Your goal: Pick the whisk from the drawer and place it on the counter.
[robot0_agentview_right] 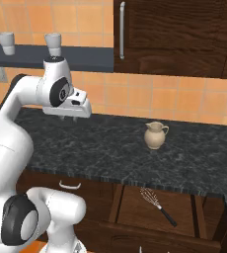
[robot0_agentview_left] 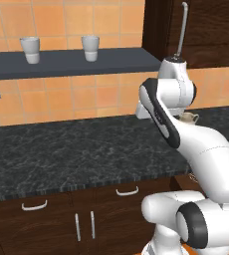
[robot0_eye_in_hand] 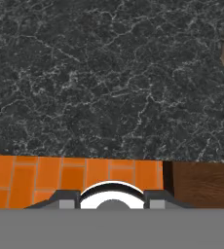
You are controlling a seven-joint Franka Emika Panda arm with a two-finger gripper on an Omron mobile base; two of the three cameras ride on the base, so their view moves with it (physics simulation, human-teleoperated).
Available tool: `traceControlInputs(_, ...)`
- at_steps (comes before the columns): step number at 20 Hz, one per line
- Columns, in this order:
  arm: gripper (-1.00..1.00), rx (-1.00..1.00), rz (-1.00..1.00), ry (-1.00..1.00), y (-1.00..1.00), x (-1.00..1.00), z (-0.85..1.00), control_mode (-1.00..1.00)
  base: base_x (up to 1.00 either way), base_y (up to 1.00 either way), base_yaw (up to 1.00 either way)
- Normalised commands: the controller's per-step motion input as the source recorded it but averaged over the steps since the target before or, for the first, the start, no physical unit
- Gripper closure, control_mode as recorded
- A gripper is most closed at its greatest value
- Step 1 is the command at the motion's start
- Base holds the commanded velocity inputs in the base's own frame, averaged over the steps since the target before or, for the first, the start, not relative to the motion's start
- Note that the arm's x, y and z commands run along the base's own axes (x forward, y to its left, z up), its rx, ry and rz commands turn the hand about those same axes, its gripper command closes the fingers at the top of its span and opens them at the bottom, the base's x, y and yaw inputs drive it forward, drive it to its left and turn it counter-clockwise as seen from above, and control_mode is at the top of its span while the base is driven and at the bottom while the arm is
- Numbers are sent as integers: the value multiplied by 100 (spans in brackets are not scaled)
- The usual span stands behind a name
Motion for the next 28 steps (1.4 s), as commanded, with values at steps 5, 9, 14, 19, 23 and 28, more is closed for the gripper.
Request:
traceControlInputs(5,-100,1,-10,0,-31,-51,-1,-100,0,0,0)
traceControlInputs(9,-100,11,-33,0,-90,-98,-8,-100,0,0,0)
traceControlInputs(14,-100,14,-42,0,-100,-90,-9,-100,0,0,0)
traceControlInputs(19,-100,17,-46,6,-100,-77,-5,-100,0,0,0)
traceControlInputs(23,-100,13,-46,11,-100,-71,-29,-100,0,0,0)
traceControlInputs(28,-100,7,-47,16,-100,-71,-94,-100,0,0,0)
